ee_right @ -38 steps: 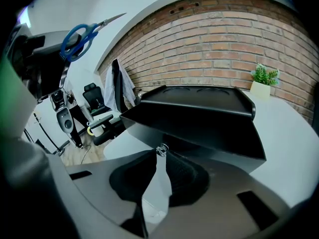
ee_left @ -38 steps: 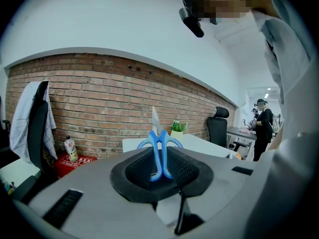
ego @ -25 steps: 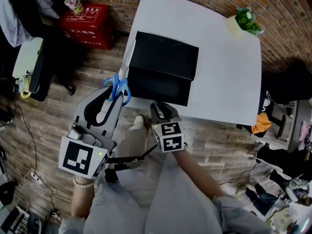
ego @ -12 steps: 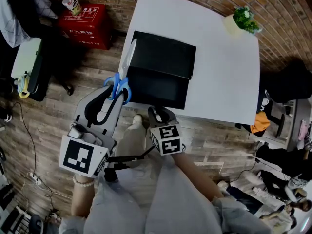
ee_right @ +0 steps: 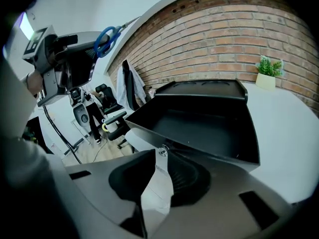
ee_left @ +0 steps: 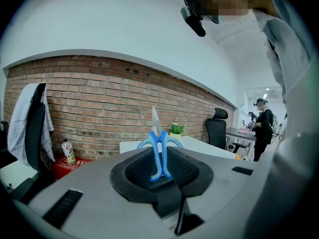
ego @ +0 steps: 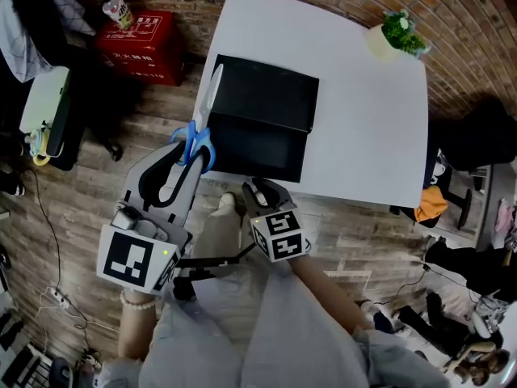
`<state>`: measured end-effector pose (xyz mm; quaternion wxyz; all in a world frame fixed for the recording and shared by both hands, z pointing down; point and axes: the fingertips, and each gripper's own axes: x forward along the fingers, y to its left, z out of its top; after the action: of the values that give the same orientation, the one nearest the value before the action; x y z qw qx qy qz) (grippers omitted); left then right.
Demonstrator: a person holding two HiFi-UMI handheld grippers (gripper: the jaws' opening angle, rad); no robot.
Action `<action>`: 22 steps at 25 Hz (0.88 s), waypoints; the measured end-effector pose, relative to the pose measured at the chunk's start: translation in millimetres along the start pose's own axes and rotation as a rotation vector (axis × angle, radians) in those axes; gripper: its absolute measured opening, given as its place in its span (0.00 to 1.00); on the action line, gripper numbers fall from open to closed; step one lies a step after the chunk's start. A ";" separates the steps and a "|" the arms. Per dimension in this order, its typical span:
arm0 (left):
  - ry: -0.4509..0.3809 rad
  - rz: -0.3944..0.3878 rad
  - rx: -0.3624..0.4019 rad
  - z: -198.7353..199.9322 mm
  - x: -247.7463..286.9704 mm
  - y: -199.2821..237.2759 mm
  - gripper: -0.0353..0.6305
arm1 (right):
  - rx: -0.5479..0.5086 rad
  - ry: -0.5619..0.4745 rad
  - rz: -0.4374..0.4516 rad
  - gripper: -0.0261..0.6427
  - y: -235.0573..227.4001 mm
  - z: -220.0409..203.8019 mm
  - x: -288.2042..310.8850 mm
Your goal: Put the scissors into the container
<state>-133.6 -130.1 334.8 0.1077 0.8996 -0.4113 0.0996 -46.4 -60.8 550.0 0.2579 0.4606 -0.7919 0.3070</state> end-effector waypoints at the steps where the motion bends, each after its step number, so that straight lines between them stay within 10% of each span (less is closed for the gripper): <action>1: -0.002 0.000 0.003 1.6 0.5 -1.5 0.20 | -0.014 -0.007 -0.002 0.16 -0.3 1.9 -4.7; 22: -0.091 -0.027 0.083 64.3 24.2 -46.2 0.20 | -0.112 -0.451 -0.220 0.13 -85.7 147.7 -151.6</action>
<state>-77.0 -135.7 274.6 0.0529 0.9123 -0.3993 0.0739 78.2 -114.2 366.3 0.1317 0.5858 -0.7903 0.1222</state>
